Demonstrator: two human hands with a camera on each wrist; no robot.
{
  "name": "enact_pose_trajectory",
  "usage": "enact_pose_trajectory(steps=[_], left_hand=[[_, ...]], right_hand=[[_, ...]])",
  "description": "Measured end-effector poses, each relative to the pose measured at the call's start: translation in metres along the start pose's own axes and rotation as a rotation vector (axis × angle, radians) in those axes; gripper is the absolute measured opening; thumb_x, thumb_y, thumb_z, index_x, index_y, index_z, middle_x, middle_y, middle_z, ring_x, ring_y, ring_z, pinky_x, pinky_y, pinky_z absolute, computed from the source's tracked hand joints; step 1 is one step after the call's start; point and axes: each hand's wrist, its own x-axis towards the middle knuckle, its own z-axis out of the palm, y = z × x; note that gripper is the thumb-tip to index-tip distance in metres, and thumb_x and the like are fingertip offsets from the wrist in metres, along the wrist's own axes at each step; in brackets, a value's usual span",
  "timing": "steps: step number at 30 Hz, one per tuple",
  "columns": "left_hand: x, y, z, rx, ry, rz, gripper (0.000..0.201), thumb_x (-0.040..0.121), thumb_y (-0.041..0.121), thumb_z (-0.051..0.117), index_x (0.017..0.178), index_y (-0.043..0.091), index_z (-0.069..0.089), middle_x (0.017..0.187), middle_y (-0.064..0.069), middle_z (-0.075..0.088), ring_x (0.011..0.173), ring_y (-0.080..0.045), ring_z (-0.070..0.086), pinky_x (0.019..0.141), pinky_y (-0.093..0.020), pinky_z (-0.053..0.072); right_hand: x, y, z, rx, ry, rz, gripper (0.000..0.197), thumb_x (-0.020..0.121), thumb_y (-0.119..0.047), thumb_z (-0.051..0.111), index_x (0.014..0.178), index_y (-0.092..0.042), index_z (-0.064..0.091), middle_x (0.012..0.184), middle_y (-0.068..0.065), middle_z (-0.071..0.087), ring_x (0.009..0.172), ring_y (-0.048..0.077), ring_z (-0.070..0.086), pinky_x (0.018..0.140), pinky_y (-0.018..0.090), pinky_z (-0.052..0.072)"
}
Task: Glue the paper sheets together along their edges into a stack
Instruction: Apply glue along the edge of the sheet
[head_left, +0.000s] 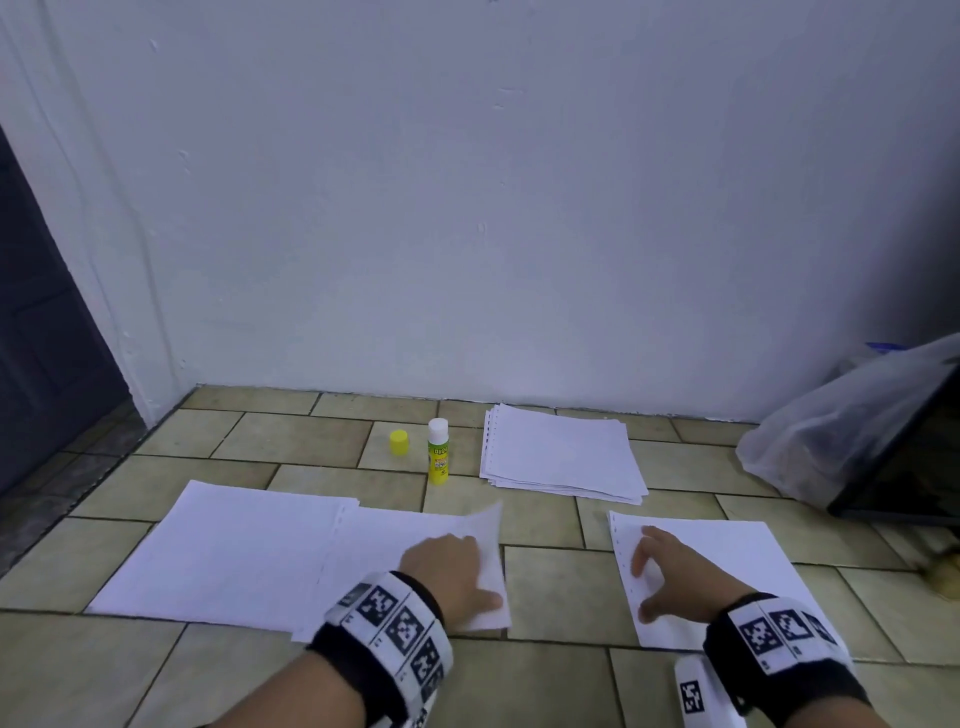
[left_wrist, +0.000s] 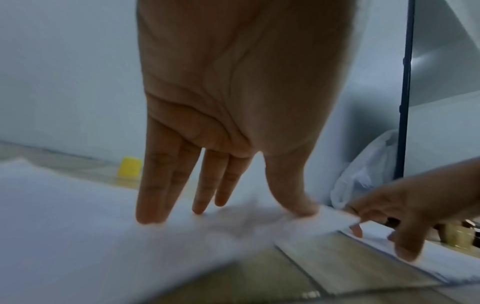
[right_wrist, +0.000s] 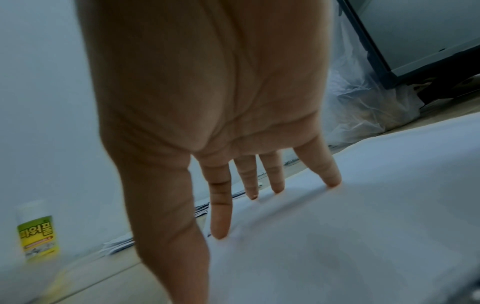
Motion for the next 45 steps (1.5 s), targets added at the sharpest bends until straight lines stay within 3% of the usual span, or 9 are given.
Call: enact_pose_trajectory(steps=[5, 8, 12, 20, 24, 27, 33, 38, 45], left_hand=[[0.007, -0.001, 0.003, -0.009, -0.087, 0.065, 0.062, 0.098, 0.058, 0.029, 0.135, 0.013, 0.05, 0.136, -0.011, 0.05, 0.128, -0.029, 0.04, 0.102, -0.038, 0.036], [0.009, -0.01, 0.002, -0.019, -0.098, 0.153, 0.045, 0.103, 0.034, 0.039, 0.145, 0.02, 0.041, 0.147, -0.007, 0.04, 0.136, -0.028, 0.031, 0.11, -0.038, 0.031], [0.015, -0.019, 0.016, -0.002, -0.026, 0.251, 0.066, 0.092, -0.002, 0.05, 0.147, 0.03, 0.034, 0.154, -0.002, 0.023, 0.139, -0.022, 0.024, 0.11, -0.033, 0.031], [0.018, -0.021, 0.019, -0.005, -0.063, 0.27, 0.059, 0.099, 0.029, 0.049, 0.151, 0.038, 0.022, 0.161, -0.003, 0.006, 0.147, -0.024, 0.003, 0.118, -0.043, 0.017], [0.017, -0.016, 0.019, 0.131, -0.134, 0.265, 0.067, 0.099, 0.046, 0.043, 0.154, 0.035, 0.005, 0.162, -0.006, -0.003, 0.148, -0.033, -0.003, 0.116, -0.049, 0.021], [0.018, -0.013, 0.019, 0.152, -0.186, 0.258, 0.07, 0.099, 0.046, 0.042, 0.154, 0.034, 0.001, 0.162, -0.007, -0.009, 0.147, -0.036, -0.007, 0.116, -0.055, 0.015], [0.017, -0.009, 0.014, 0.195, -0.234, 0.219, 0.063, 0.1, 0.044, 0.041, 0.152, 0.015, 0.02, 0.161, -0.007, -0.01, 0.147, -0.036, -0.009, 0.114, -0.054, 0.018], [0.004, -0.005, 0.003, -0.001, -0.202, 0.14, 0.079, 0.097, 0.041, 0.049, 0.154, 0.014, 0.002, 0.161, -0.011, -0.004, 0.145, -0.035, 0.012, 0.114, -0.042, 0.02], [0.02, -0.013, 0.015, 0.163, -0.212, 0.248, 0.066, 0.1, 0.047, 0.04, 0.154, 0.023, 0.012, 0.161, -0.007, -0.012, 0.147, -0.036, -0.008, 0.112, -0.054, 0.023]], right_hand=[[-0.004, 0.0, -0.005, 0.025, -0.008, -0.025, 0.031, 0.077, -0.03, 0.074, 0.097, -0.036, 0.052, 0.158, -0.003, 0.014, 0.142, 0.015, 0.024, 0.107, 0.024, 0.025], [-0.002, 0.0, -0.005, 0.075, 0.029, -0.01, 0.019, 0.084, -0.028, 0.068, 0.085, -0.04, 0.054, 0.156, -0.001, 0.019, 0.14, 0.015, 0.027, 0.109, 0.025, 0.025], [0.002, 0.002, -0.001, 0.012, 0.084, -0.046, 0.031, 0.083, -0.024, 0.07, 0.076, -0.044, 0.047, 0.136, -0.001, 0.038, 0.128, 0.015, 0.035, 0.104, 0.022, 0.03], [-0.005, -0.005, -0.013, -0.029, 0.114, -0.071, 0.03, 0.092, -0.019, 0.055, 0.078, -0.044, 0.048, 0.117, -0.007, 0.052, 0.11, 0.008, 0.048, 0.093, 0.015, 0.035], [0.017, -0.049, -0.03, 0.201, 0.382, -0.156, 0.018, 0.09, -0.014, 0.057, 0.082, -0.026, 0.066, 0.087, -0.012, 0.061, 0.078, 0.002, 0.056, 0.064, 0.001, 0.035], [0.044, -0.1, -0.029, 0.367, 0.383, -0.273, 0.007, 0.086, -0.016, 0.066, 0.091, -0.018, 0.069, 0.086, -0.009, 0.064, 0.067, -0.006, 0.049, 0.062, 0.001, 0.035], [0.101, -0.171, -0.021, 0.519, 0.225, -0.233, 0.043, 0.08, -0.024, 0.074, 0.118, -0.014, 0.057, 0.106, 0.002, 0.059, 0.09, 0.014, 0.056, 0.084, 0.028, 0.049], [0.119, -0.192, -0.016, 0.391, 0.224, -0.265, 0.049, 0.083, -0.026, 0.071, 0.128, -0.014, 0.053, 0.125, 0.005, 0.057, 0.115, 0.021, 0.054, 0.083, 0.023, 0.036], [0.112, -0.17, -0.025, 0.451, 0.234, -0.286, 0.018, 0.088, -0.027, 0.063, 0.1, -0.014, 0.057, 0.084, -0.003, 0.056, 0.083, 0.016, 0.052, 0.064, 0.023, 0.039]])
